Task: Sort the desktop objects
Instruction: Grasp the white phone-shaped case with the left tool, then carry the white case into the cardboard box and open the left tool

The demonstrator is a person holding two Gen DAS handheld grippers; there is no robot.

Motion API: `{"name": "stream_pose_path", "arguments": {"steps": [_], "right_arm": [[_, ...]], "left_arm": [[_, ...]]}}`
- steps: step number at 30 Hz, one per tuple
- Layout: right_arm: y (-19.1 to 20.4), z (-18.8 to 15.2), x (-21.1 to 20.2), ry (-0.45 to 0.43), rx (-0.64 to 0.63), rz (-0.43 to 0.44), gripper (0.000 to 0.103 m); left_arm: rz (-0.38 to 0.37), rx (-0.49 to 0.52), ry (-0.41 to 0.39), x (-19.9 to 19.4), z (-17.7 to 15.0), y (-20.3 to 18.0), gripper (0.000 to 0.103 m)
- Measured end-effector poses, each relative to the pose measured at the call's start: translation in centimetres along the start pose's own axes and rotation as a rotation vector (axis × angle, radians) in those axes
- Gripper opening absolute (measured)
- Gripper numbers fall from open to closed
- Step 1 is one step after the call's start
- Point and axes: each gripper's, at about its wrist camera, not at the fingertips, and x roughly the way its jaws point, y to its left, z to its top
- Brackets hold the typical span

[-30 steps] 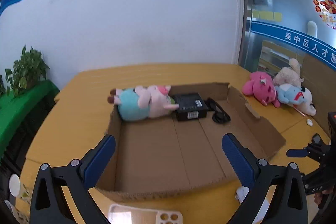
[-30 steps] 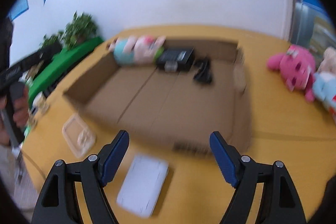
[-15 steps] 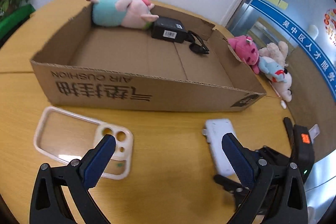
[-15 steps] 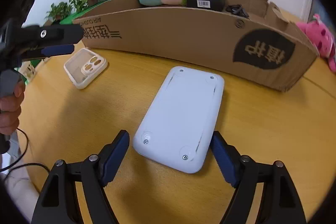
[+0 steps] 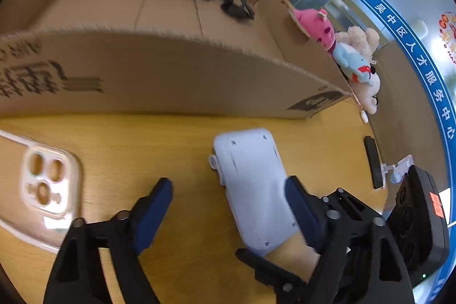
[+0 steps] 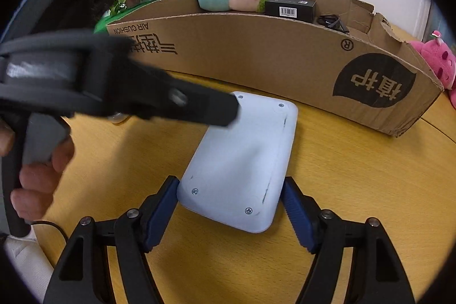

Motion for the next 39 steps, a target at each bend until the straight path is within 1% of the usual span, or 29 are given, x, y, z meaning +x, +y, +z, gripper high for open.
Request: {"name": "stream_pose_path", "arguments": {"steps": [1,2,3,4,5,8,11,14,17,20,23,28,29,31,35,39], "right_arm": [[0.0,0.0,0.0,-0.001,0.005,0.001,0.072],[0.0,-0.1,-0.1,-0.003,0.011,0.004,0.072],[0.0,-0.1,-0.1,-0.004,0.018,0.011,0.072],[0.0,-0.1,-0.2,-0.004,0.022,0.019,0.072],[0.1,-0.1,-0.2,-0.004,0.023,0.030,0.072],[0.6,-0.2,-0.4,-0.019,0.031,0.034,0.071],[0.9,-0.4,-0.5,-0.026,0.033,0.043,0.071],[1.4,-0.1,-1.4,-0.056,0.032,0.046,0.071],[2.0,0.7,-2.9,-0.102,0.015,0.038,0.071],[2.5,1.9,-4.9,-0.167,-0.005,0.020,0.071],[2.8,4.0,-7.2,-0.246,-0.042,-0.007,0.071],[3.6,10.0,-11.7,-0.405,-0.116,-0.069,0.071],[3.8,11.5,-12.7,-0.447,-0.135,-0.076,0.071],[4.2,13.8,-14.3,-0.503,-0.161,-0.080,0.071],[4.7,18.1,-15.8,-0.562,-0.183,-0.041,0.071],[5.0,22.2,-15.3,-0.574,-0.170,0.038,0.071]], "left_arm": [[-0.001,0.006,0.001,0.2,-0.1,-0.3,0.073],[-0.003,0.014,0.008,0.3,-0.1,-0.6,0.067],[-0.009,0.022,0.018,0.6,-0.2,-0.8,0.056],[-0.023,0.031,0.032,0.8,-0.4,-1.1,0.049],[-0.014,0.041,0.028,0.9,-0.6,-1.3,0.044],[0.028,0.065,0.010,0.7,-1.0,-1.8,0.044],[0.038,0.074,-0.013,-0.1,-1.3,-2.0,0.041],[0.050,0.100,-0.054,-1.5,-1.4,-2.7,0.040],[0.062,0.136,-0.111,-3.5,-1.1,-3.8,0.040],[0.052,0.171,-0.172,-6.0,0.1,-4.9,0.040],[0.058,0.242,-0.260,-9.2,2.3,-6.9,0.039],[0.075,0.329,-0.436,-15.7,6.7,-9.9,0.039],[0.075,0.338,-0.462,-17.0,7.6,-10.3,0.039],[0.090,0.363,-0.514,-19.3,9.3,-11.1,0.038],[0.150,0.398,-0.572,-22.9,12.6,-11.4,0.034],[0.189,0.387,-0.571,-24.8,15.4,-9.9,0.033]]}}
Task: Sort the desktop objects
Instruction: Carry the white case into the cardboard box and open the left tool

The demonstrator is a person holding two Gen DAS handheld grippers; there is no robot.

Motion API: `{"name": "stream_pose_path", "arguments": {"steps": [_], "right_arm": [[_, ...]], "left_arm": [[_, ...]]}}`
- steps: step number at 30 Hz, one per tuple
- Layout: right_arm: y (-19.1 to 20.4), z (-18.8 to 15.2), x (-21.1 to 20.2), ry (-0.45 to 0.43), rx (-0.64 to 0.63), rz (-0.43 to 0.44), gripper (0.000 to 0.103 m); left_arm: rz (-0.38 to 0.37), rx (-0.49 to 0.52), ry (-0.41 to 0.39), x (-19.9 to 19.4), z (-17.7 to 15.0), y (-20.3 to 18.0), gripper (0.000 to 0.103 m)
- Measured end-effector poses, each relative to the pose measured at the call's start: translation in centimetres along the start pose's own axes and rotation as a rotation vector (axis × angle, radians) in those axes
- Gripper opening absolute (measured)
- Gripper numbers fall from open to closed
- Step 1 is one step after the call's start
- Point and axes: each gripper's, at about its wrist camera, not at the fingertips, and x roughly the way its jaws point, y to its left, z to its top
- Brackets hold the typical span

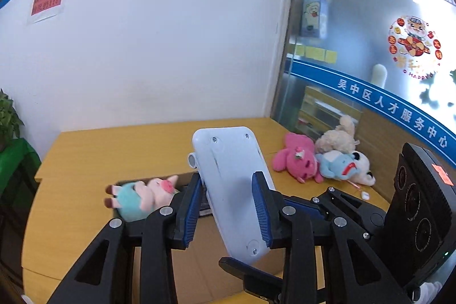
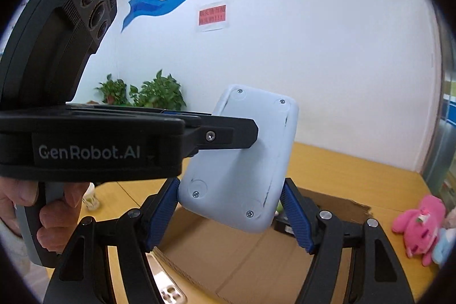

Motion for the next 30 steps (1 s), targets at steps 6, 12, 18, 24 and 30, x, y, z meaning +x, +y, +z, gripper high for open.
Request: {"name": "stream_pose_path", "arguments": {"steps": [6,12,18,24,30], "right_arm": [[0.6,2.2,6.0,0.047,0.006,0.049,0.071],[0.4,1.3,14.0,0.182,0.075,0.110,0.071],[0.4,-3.4,21.2,0.380,0.111,0.120,0.071],[-0.1,-7.7,25.2,0.574,0.216,0.164,0.071],[-0.8,-9.9,27.0,0.712,0.312,0.217,0.071]], "left_arm": [[0.061,-0.024,0.060,2.5,1.3,5.9,0.033],[0.066,-0.117,0.197,8.6,-0.9,13.2,0.033],[0.035,-0.245,0.403,15.6,-6.5,18.8,0.033],[0.027,-0.279,0.542,19.8,-10.4,20.1,0.033],[0.038,-0.263,0.655,22.4,-11.9,19.8,0.033]]}}
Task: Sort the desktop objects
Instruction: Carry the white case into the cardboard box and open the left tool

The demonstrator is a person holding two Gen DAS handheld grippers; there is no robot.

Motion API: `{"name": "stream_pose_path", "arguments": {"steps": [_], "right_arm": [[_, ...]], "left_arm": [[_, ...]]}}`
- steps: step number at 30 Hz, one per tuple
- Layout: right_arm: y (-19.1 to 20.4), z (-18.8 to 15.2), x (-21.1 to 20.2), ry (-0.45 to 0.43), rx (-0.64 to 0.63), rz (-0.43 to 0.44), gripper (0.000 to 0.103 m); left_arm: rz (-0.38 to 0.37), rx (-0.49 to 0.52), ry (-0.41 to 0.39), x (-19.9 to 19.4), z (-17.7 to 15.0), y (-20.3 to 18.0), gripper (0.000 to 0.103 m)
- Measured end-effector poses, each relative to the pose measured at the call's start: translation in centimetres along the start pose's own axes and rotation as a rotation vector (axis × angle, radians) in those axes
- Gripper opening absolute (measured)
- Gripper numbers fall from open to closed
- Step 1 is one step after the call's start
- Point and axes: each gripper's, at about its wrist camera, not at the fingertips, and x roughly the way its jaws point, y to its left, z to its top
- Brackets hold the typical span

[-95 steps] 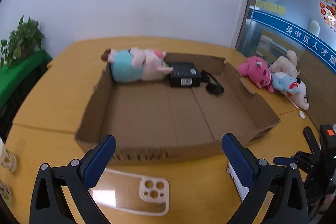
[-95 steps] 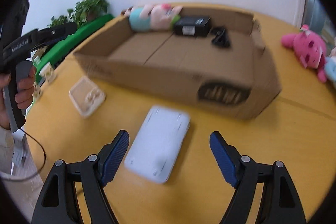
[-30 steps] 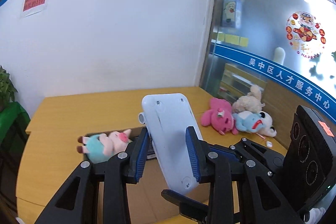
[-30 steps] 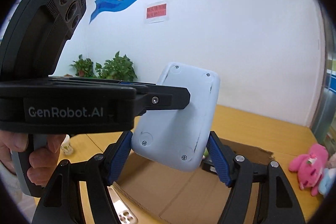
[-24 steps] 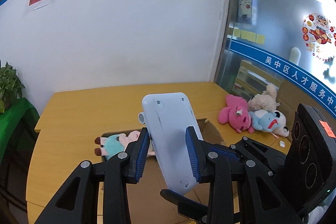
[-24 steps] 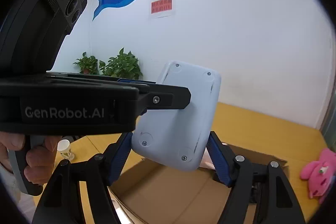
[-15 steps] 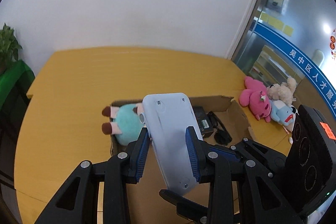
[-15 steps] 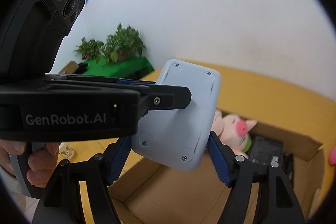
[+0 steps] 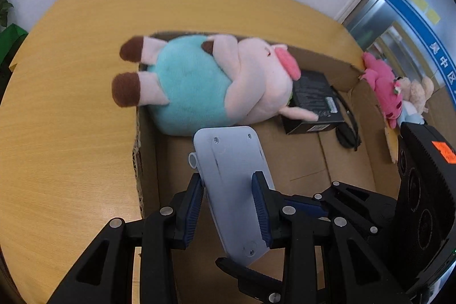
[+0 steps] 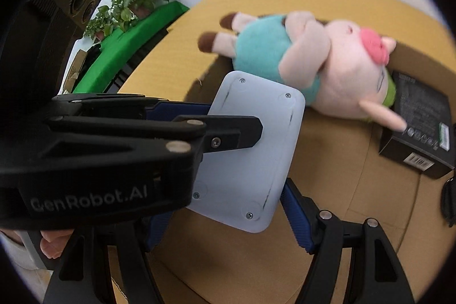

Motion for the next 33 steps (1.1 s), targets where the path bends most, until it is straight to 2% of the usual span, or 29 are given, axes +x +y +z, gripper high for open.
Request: {"name": "stream_pose_path", "arguments": {"steps": [6,11,15,20,22,24,26,28,29,30,31,32,33], "right_arm": [[-1.5,0.0,2.5,0.110,0.096,0.086,0.071],[-1.6,0.0,3.6,0.142,0.144,0.135,0.071],[-1.6,-0.4,4.2,0.139,0.180,0.137,0.072],[-1.6,-0.5,3.8,0.126,0.190,0.149,0.072],[-2.1,-0.3,3.7,0.111,0.188,0.131,0.072],[-1.7,0.4,3.9,0.086,0.160,0.110,0.072],[-1.1,0.5,3.1,0.050,0.120,0.071,0.072],[-0.5,-0.4,0.7,-0.022,0.063,-0.017,0.072],[-0.2,-1.1,-0.7,-0.070,0.028,-0.078,0.072],[0.3,-2.3,-2.8,-0.143,-0.018,-0.168,0.072],[0.6,-3.2,-4.5,-0.213,-0.034,-0.240,0.073],[0.8,-4.2,-6.3,-0.293,-0.027,-0.309,0.080],[0.9,-5.5,-8.3,-0.381,-0.005,-0.360,0.082]], "left_arm": [[0.073,-0.002,0.095,2.1,0.4,0.3,0.033],[0.153,0.033,0.127,2.6,0.8,0.0,0.033],[0.178,0.009,0.116,1.9,0.9,0.6,0.034],[0.160,-0.013,0.075,0.0,0.5,1.0,0.034],[0.153,-0.029,0.025,-1.5,0.2,1.2,0.034],[0.186,-0.029,-0.050,-3.3,-0.4,1.1,0.034],[0.216,-0.013,-0.156,-5.9,-1.5,0.6,0.036],[0.244,0.010,-0.286,-8.7,-3.2,0.0,0.047],[0.267,0.028,-0.366,-10.4,-4.5,-0.9,0.060],[0.288,0.047,-0.438,-11.6,-5.5,-1.6,0.076],[0.311,0.069,-0.524,-13.0,-7.0,-2.5,0.085],[0.326,0.088,-0.599,-14.1,-8.4,-3.3,0.099],[0.333,0.102,-0.656,-14.5,-9.2,-4.2,0.103]]}}
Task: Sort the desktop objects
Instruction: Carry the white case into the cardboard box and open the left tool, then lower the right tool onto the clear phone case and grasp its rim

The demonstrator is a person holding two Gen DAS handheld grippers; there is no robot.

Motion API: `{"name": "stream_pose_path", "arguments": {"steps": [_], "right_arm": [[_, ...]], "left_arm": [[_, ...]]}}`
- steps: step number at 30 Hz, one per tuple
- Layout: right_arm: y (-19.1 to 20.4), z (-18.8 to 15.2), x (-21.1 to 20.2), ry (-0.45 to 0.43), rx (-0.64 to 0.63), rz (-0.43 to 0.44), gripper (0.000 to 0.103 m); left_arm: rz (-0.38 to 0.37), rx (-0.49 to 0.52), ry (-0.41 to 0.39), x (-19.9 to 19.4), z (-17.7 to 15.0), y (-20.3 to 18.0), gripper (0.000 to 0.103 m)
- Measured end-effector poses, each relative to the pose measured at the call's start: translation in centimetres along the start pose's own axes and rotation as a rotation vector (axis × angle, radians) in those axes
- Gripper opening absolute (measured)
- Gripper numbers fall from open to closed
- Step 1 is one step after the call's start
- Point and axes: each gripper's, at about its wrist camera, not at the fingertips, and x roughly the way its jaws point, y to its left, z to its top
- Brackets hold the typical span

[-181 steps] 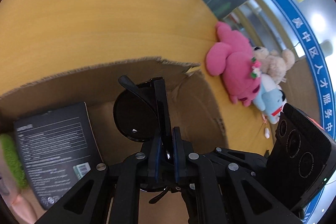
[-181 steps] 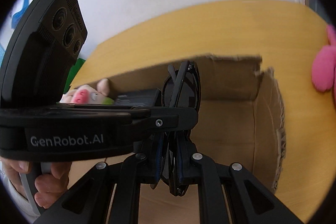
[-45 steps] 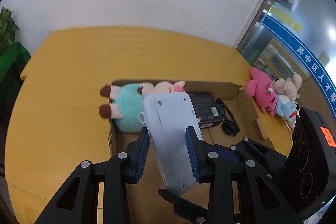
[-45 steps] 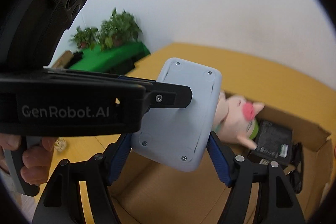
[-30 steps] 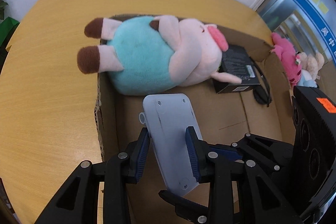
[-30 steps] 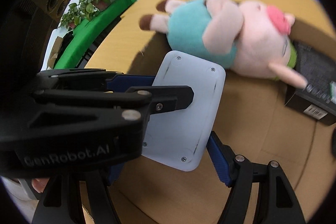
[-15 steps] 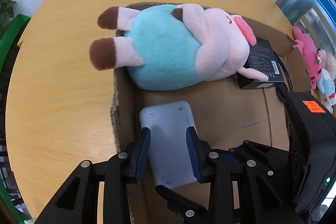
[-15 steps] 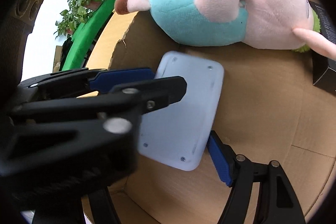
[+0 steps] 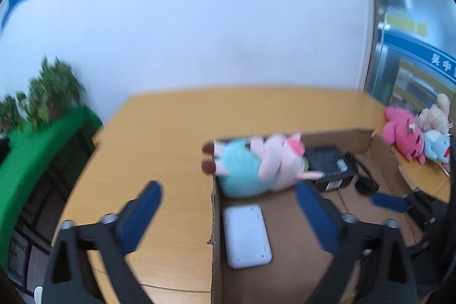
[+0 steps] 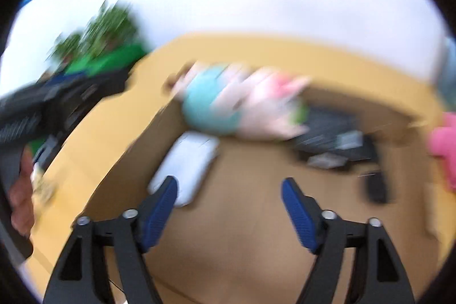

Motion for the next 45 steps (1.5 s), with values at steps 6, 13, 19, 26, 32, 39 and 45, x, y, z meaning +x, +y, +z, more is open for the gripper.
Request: {"name": "stream_pose_path", "arguments": {"steps": [6,13,19,26,32,39,45], "right_arm": [[-2.1,-2.1,-6.3,-0.146,0.032,-0.101,0.083],[-2.0,-5.8,-8.6,-0.120,0.013,-0.064,0.083],[-0.2,-11.3,-9.4,-0.068,0.035,0.104,0.083],[2.9,-16.7,-4.1,0.181,0.004,0.289,0.080],[5.1,-17.6,-1.8,0.245,-0.072,0.333,0.077],[5.2,-17.5,-2.0,0.253,-0.083,0.384,0.077],[4.2,-17.7,-2.5,0.248,-0.034,0.450,0.079]], "left_arm": [[-0.047,-0.062,-0.058,-4.6,-1.6,-1.6,0.102],[-0.059,-0.071,-0.036,-6.8,-4.1,-2.6,0.102],[-0.058,-0.055,0.096,-7.2,-8.9,-1.2,0.102],[-0.048,-0.085,0.251,-6.2,-14.5,2.2,0.099],[-0.105,-0.134,0.418,-2.8,-19.1,3.7,0.081],[-0.230,-0.168,0.503,-0.1,-20.8,3.2,0.071],[-0.273,-0.132,0.545,-0.5,-20.5,0.5,0.064]]}}
